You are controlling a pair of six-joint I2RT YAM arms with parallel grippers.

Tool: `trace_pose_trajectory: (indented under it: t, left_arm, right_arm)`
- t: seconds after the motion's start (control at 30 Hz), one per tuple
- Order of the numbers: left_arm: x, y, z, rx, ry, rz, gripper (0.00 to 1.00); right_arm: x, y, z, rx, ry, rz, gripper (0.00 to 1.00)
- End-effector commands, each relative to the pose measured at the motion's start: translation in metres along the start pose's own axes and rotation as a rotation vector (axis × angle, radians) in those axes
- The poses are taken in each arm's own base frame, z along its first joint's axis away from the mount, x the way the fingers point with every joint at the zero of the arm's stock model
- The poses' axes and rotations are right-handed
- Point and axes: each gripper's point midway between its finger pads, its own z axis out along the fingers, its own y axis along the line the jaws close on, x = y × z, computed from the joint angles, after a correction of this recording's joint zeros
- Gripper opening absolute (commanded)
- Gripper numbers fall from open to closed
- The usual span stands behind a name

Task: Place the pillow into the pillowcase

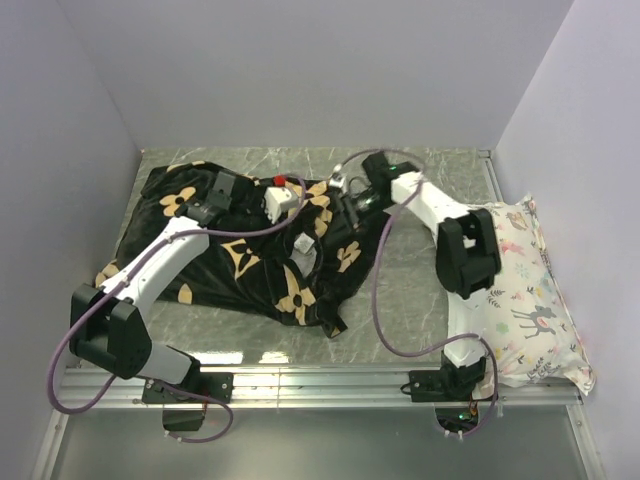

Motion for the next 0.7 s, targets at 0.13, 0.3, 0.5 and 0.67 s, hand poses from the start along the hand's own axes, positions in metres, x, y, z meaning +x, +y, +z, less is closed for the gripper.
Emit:
trace_pose_trajectory:
  t: [0.13,0.3,0.5,0.67]
  left_arm:
    - [-0.05,0.04,-0.004,-0.191,-0.127,-0.171,0.62]
    - [-0.031,0.061,0.027,-0.198,0.006,-0.303,0.67]
    - [0.01,0.082,0.07,-0.208,0.111,-0.324,0.64]
    - [-0.005,0.076,0.06,-0.147,0.091,-0.298,0.12]
  right_arm:
    - [-0.029,0.014,-0.047,0.082,-0.212,-0.029,0.36]
    - [-0.033,-0.003,-0.025,0.06,-0.186,0.058,0.29]
    - [-0.048,0.003,0.009,0.023,-0.183,0.024,0.3]
    - [-0.04,0.0,0.026,0.019,-0.157,0.021,0.29]
